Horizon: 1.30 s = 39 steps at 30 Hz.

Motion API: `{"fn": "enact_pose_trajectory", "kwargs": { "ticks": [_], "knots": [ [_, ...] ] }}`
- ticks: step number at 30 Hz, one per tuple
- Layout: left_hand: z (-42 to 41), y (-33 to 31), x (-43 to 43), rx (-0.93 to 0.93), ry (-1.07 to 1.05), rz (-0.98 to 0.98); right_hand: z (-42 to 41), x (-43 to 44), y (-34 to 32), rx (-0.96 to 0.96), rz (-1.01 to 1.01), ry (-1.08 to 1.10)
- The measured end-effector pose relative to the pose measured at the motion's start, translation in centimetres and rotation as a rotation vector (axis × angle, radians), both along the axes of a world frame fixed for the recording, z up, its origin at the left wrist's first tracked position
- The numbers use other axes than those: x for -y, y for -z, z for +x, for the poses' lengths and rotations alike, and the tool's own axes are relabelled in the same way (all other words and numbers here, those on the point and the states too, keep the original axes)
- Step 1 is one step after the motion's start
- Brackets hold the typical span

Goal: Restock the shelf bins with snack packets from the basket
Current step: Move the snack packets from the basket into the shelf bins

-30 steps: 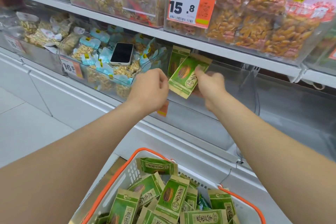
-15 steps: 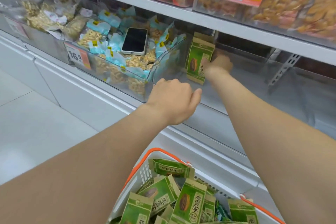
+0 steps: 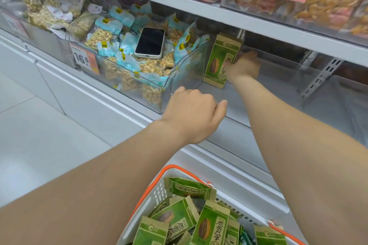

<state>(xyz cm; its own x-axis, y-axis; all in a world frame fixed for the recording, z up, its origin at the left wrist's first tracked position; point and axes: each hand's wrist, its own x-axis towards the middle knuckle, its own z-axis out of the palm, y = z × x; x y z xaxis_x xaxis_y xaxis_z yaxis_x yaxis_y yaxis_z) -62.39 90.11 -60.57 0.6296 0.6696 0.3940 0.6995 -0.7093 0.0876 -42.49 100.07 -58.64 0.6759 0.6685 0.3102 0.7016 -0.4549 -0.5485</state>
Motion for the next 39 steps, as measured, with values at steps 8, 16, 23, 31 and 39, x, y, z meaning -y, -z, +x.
{"fn": "enact_pose_trajectory", "kwargs": {
  "ticks": [8,16,23,31,39],
  "knots": [
    [0.1,-0.2,0.3,-0.009,-0.023,-0.016,0.6,0.5,0.6,-0.111,-0.09,-0.055],
    [-0.1,-0.5,0.6,0.004,-0.016,-0.069,0.2,1.1,0.0,-0.084,-0.135,-0.027],
    [-0.7,-1.1,1.1,0.071,0.007,-0.156,-0.7,4.3,-1.2,0.046,-0.205,-0.21],
    [-1.1,-3.0,2.8,0.298,-0.021,-0.19,-3.5,16.0,-3.1,0.55,0.027,-0.784],
    [-1.4,-1.2,9.8,-0.415,0.188,-0.664,-5.2,27.5,-0.5,0.952,-0.435,-1.102]
  ]
}}
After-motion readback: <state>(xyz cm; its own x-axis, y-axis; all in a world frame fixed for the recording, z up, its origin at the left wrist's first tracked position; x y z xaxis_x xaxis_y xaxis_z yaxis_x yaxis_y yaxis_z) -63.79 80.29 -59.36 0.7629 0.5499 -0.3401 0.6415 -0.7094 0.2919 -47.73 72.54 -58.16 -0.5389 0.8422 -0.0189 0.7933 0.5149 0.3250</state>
